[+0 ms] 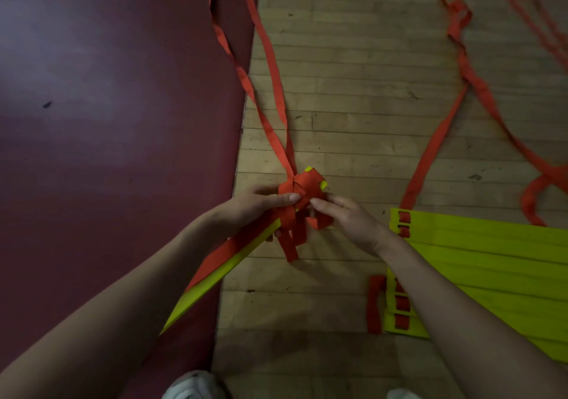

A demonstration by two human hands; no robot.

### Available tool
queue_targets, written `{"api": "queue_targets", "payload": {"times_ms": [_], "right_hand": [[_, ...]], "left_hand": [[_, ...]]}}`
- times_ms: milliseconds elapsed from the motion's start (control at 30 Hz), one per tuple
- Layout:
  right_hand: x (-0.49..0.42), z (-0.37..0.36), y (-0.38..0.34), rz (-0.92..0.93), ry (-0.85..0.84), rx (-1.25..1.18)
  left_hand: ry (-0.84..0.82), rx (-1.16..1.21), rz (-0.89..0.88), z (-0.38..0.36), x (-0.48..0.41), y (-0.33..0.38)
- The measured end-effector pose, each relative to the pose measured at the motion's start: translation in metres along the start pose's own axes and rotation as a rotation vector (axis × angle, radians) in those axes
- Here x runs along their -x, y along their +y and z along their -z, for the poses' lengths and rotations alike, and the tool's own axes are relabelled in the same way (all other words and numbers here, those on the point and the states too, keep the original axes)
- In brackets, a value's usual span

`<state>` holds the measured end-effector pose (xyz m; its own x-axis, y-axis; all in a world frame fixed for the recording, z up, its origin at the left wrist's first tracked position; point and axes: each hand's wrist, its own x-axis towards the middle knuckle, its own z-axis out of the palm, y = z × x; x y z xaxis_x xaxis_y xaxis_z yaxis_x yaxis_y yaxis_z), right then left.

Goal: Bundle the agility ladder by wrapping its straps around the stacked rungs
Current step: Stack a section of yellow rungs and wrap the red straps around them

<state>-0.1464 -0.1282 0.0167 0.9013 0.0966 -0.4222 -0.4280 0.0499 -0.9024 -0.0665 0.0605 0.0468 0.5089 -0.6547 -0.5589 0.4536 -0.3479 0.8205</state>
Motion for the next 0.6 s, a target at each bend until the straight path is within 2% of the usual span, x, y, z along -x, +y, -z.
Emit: {"api": "queue_targets", "payload": {"times_ms": [267,500,600], "right_hand": [[0.0024,0.0008,0.0038,-0.099,-0.163,-0.338],[0.0037,0.0026,0.0063,-0.143,-0.043,-0.290],[0.0031,0.0055,0.0073,-0.169,-0.065,-0.300]], "left_hand": [[-0.007,-0.004,0.019,-0.0005,0.0001,-0.0010],[-0.014,0.022,0.018,-0.0027,0.0009,0.0025],[-0.021,0.002,0.048,-0.0041,0.0006,0.0024]]}}
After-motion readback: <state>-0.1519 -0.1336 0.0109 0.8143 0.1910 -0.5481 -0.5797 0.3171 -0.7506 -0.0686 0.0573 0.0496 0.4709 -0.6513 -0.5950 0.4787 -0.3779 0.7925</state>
